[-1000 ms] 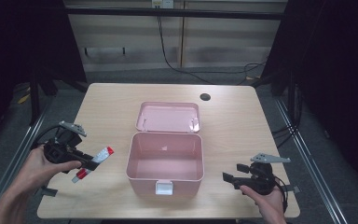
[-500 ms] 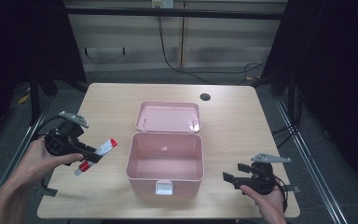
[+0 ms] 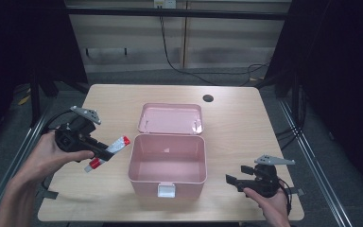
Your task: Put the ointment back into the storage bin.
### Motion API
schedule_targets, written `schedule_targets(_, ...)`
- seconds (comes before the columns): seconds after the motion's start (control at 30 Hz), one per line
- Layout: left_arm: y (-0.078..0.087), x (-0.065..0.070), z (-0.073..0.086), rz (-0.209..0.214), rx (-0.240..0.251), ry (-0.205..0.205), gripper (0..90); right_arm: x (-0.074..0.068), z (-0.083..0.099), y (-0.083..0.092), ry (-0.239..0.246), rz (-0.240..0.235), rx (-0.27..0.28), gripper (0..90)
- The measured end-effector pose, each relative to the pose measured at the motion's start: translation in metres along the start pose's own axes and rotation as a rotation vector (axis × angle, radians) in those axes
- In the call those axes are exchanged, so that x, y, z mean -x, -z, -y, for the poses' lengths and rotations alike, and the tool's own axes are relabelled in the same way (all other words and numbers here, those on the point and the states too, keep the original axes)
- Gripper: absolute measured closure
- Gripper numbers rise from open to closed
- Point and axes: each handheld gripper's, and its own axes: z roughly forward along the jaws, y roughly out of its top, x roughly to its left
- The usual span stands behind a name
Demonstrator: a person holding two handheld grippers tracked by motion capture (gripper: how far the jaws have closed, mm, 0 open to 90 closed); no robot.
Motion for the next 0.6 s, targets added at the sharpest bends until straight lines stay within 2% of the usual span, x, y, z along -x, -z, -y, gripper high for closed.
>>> schedule_targets(0.03,0.000,0.000,-0.002,0.000,-0.010,-0.019,70.5,0.000,0.000,0.000,0.001,0.001,-0.001,18.3)
schedule_targets(0.1,0.000,0.001,-0.003,-0.004,-0.008,-0.022,70.5,0.000,0.000,0.000,0.002,0.000,0.002,18.3)
schedule_targets(0.13,-0.002,0.002,-0.007,-0.001,-0.020,-0.037,70.5,0.000,0.000,0.000,0.003,0.000,0.002,18.3)
schedule_targets(0.2,-0.003,0.005,-0.011,0.006,-0.008,-0.042,70.5,0.000,0.000,0.000,0.001,0.001,0.000,18.2)
schedule_targets(0.33,-0.005,0.009,-0.020,0.012,-0.017,-0.074,70.5,0.000,0.000,-0.001,0.000,0.006,-0.006,18.2)
schedule_targets(0.5,-0.014,0.013,-0.030,0.019,-0.033,-0.089,70.5,0.000,0.000,0.000,-0.002,0.005,-0.004,18.0)
schedule_targets(0.57,-0.017,0.014,-0.033,0.011,-0.042,-0.085,70.5,0.000,0.000,0.000,-0.002,0.003,-0.003,17.9)
schedule_targets(0.6,-0.019,0.014,-0.035,0.021,-0.034,-0.077,70.5,0.000,0.000,0.000,-0.002,0.003,-0.003,17.9)
